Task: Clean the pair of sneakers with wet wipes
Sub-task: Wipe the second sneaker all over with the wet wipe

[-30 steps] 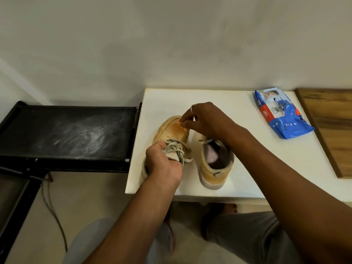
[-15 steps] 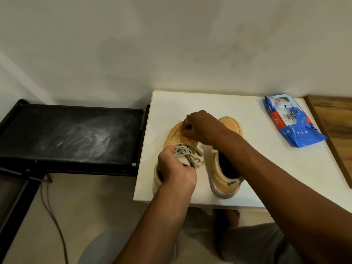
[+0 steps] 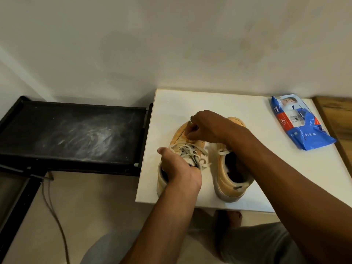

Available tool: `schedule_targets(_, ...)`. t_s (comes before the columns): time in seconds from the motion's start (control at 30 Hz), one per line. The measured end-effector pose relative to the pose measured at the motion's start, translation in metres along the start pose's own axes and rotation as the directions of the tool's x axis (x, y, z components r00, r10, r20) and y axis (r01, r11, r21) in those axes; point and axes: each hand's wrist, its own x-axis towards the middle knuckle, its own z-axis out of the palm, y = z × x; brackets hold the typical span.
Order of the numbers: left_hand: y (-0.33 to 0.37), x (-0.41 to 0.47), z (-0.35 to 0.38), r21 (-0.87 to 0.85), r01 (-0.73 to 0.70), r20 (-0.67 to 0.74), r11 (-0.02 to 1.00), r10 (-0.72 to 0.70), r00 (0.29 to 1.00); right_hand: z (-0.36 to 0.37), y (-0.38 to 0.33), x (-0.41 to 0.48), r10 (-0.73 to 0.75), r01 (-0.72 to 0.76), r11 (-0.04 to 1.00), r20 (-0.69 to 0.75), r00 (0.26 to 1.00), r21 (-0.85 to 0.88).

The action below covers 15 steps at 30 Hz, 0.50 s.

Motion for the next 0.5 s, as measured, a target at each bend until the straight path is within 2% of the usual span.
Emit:
schedule_targets(0.2, -0.003, 0.003, 0.000, 0.020, -0.012, -0.019, 1.000, 0.012, 1.000, 0.012, -0.002, 0.011, 0.036, -0.097, 0.973, -0.277, 0.960, -0.210)
schedule_targets(0.27, -0.002, 0.003, 0.000, 0.017, -0.011, -0.019, 1.000, 0.011, 1.000, 0.011, -0.002, 0.010, 0.016, -0.060, 0.980, -0.229, 0.973, -0.188)
schedule_targets(0.37, -0.001, 0.000, 0.002, 0.012, -0.011, -0.025, 1.000, 0.012, 1.000, 0.004, -0.002, 0.003, -0.004, 0.000, 0.996, -0.043, 0.999, -0.088)
schedule_targets(0.4, -0.001, -0.001, 0.002, 0.015, -0.010, -0.033, 1.000, 0.011, 0.999, 0.001, -0.001, 0.001, 0.000, -0.002, 0.997, -0.019, 1.000, -0.081)
schedule_targets(0.43, -0.001, -0.002, 0.003, 0.019, -0.009, -0.041, 1.000, 0.010, 0.999, -0.002, 0.000, 0.000, 0.010, -0.012, 0.996, -0.032, 0.999, -0.089)
schedule_targets(0.5, 0.000, -0.002, 0.003, 0.020, -0.007, -0.054, 1.000, 0.009, 0.999, -0.008, 0.007, -0.002, 0.035, -0.052, 0.992, -0.145, 0.989, -0.112)
